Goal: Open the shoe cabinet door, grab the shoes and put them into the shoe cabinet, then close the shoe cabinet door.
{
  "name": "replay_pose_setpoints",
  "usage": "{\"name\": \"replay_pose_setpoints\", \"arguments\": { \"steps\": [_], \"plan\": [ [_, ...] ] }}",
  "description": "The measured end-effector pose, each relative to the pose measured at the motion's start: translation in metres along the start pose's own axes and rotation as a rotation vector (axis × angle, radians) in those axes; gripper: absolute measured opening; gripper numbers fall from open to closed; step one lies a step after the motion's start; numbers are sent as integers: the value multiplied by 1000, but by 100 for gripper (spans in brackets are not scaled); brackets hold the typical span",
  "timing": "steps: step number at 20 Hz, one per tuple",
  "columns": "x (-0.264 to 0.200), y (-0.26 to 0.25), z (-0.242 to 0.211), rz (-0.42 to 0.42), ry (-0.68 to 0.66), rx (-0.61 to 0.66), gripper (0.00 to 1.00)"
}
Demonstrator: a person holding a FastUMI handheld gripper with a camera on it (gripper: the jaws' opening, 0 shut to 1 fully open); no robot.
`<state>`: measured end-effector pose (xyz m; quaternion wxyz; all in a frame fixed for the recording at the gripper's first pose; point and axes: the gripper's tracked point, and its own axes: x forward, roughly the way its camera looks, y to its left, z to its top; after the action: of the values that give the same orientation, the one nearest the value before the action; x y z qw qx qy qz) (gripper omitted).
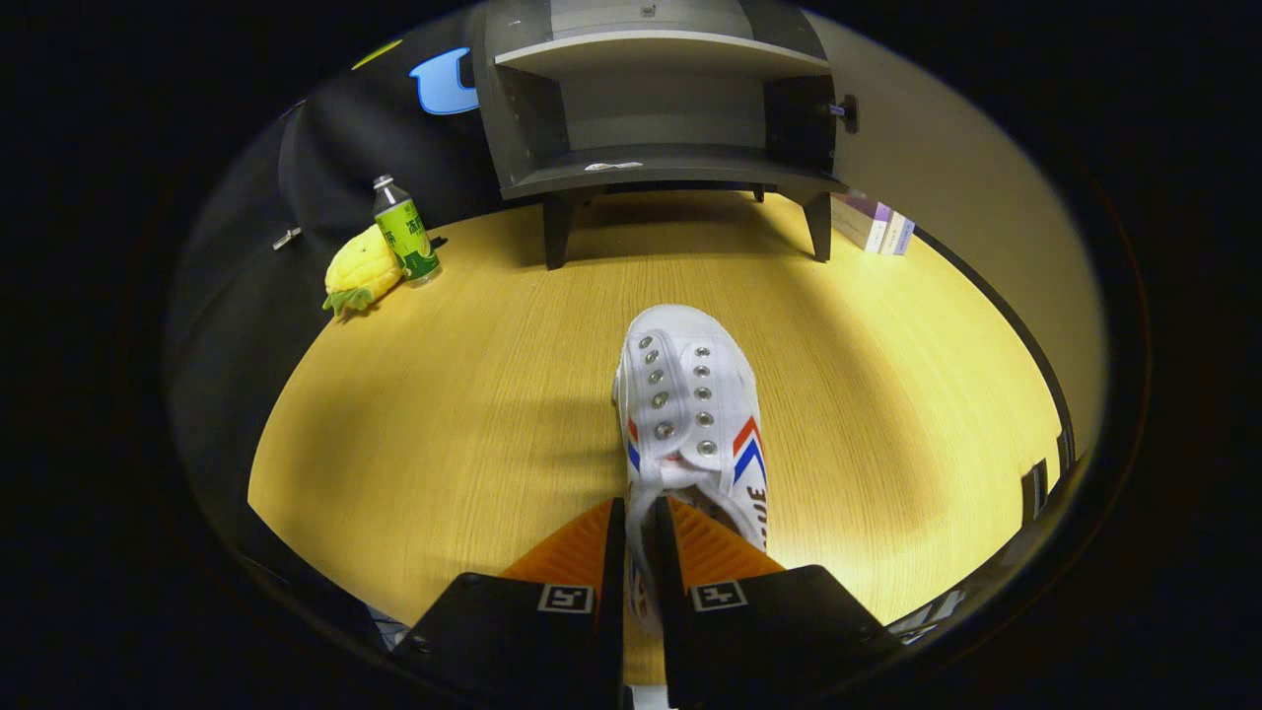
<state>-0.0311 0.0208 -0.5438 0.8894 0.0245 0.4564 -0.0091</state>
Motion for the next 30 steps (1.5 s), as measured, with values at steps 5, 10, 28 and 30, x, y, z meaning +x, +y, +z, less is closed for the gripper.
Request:
{"name": "replay_pose_setpoints", "arguments": {
  "steps": [5, 10, 28, 30],
  "plan": [
    [9, 3, 5, 4, 10, -2, 21],
    [17, 2, 15, -1, -4, -36, 21],
    [43, 0, 39, 17, -23, -33, 16],
    [47, 0, 43, 14, -44, -39, 16]
  ]
}}
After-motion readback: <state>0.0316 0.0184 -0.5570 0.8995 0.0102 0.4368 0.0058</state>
